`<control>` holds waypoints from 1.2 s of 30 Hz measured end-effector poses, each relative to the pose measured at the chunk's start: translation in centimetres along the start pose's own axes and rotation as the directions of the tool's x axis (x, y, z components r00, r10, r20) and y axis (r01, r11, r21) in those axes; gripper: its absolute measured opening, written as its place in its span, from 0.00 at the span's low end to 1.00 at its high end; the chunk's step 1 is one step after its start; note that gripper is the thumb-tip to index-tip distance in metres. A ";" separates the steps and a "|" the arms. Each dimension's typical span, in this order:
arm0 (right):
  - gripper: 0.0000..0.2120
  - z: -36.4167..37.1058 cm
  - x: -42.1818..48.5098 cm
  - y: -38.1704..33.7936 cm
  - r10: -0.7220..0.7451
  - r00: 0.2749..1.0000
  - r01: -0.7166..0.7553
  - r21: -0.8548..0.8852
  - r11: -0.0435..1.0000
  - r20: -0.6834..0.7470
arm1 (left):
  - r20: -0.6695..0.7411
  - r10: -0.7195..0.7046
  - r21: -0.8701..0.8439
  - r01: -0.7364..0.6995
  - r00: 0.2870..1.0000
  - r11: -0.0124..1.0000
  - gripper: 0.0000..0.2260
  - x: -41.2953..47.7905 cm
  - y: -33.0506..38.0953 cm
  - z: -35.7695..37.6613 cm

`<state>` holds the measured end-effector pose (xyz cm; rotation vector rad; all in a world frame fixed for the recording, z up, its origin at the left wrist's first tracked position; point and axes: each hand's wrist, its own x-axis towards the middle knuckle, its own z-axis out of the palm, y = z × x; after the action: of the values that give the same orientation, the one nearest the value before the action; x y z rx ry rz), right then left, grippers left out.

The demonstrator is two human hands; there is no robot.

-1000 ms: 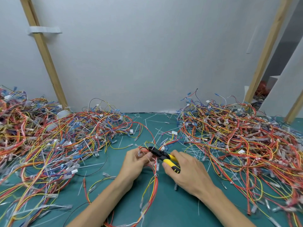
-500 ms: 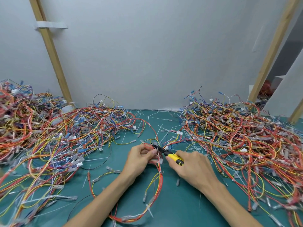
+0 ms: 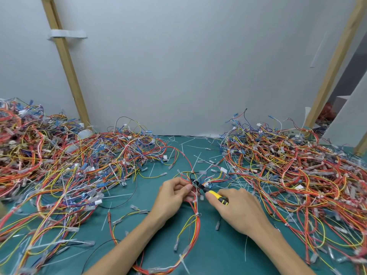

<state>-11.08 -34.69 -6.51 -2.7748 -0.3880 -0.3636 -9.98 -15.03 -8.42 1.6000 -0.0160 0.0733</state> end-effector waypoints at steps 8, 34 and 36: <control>0.30 -0.1 -0.1 -0.2 -0.008 1.000 0.008 0.002 1.000 0.002 | -0.011 0.010 -0.003 -0.010 1.000 1.000 0.03 -0.2 0.1 0.1; 0.27 1.1 -0.7 -0.9 -0.065 0.996 0.068 0.046 0.997 -0.063 | 0.035 0.064 -0.055 -0.062 0.997 0.997 0.08 -0.7 0.6 -0.2; 0.29 1.2 -0.6 -0.9 -0.048 0.996 0.050 0.033 0.998 -0.069 | 0.041 0.053 -0.055 -0.050 0.998 0.997 0.04 -0.6 0.6 -0.2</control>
<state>-11.70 -33.59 -7.54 -2.7153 -0.4420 -0.4579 -10.62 -14.87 -7.86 1.5471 -0.0912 0.0787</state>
